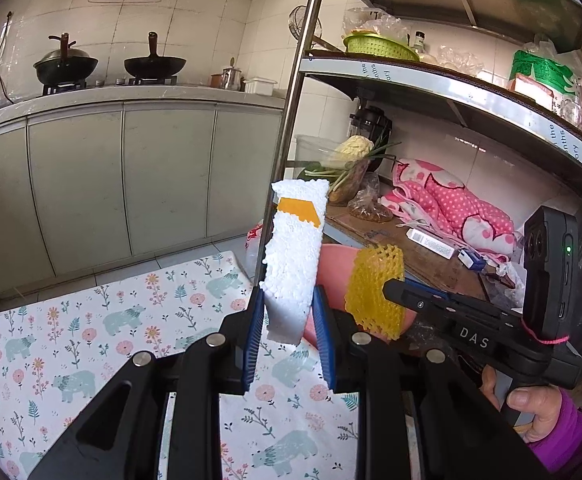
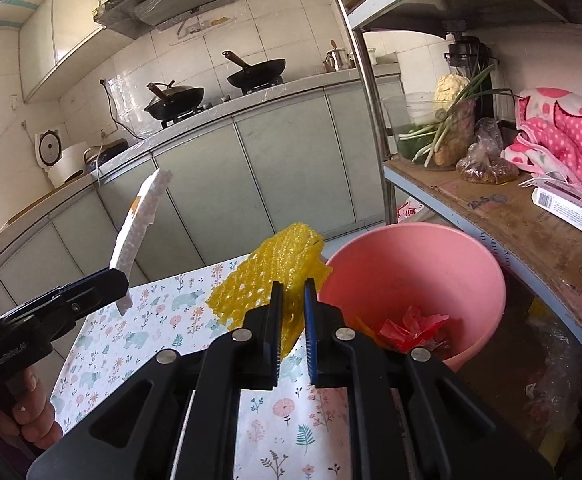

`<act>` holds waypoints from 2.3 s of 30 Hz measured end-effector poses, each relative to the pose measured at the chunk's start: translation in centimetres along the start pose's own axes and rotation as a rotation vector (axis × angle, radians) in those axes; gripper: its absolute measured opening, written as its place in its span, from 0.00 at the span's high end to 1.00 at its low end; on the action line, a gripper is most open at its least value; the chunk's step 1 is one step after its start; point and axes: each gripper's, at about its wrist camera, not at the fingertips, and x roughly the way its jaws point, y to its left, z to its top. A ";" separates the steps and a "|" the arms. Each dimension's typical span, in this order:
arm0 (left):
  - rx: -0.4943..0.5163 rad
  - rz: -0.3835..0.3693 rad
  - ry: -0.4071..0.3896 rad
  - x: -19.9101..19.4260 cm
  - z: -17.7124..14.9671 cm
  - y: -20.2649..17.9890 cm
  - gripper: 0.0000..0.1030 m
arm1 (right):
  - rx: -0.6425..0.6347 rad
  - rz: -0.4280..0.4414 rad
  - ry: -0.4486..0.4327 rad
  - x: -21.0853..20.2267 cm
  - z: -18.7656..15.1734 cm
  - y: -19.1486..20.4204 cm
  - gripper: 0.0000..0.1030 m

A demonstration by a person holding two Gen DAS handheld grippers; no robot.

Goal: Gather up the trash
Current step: 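Carry the foam strip and yellow mesh in both grippers to the pink bucket, then open both grippers to drop the foam strip and mesh into the bucket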

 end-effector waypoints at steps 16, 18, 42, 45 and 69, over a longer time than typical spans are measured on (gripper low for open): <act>0.010 -0.048 0.007 5.2 1.8 -3.1 0.77 | 0.052 -0.100 -0.052 0.3 1.8 -5.2 0.90; 0.008 -0.049 0.012 6.0 1.9 -3.3 0.77 | 0.061 -0.113 -0.059 0.4 2.1 -5.9 0.90; 0.035 -0.059 0.182 18.8 0.5 -6.5 0.76 | 0.097 -0.224 0.087 7.2 0.1 -12.3 0.90; 0.042 -0.052 0.212 20.4 0.0 -6.7 0.76 | 0.105 -0.235 0.106 8.0 -0.4 -12.8 0.90; 0.011 -0.067 0.284 23.0 -1.5 -6.3 0.73 | 0.147 -0.238 0.151 9.1 -1.5 -13.9 0.69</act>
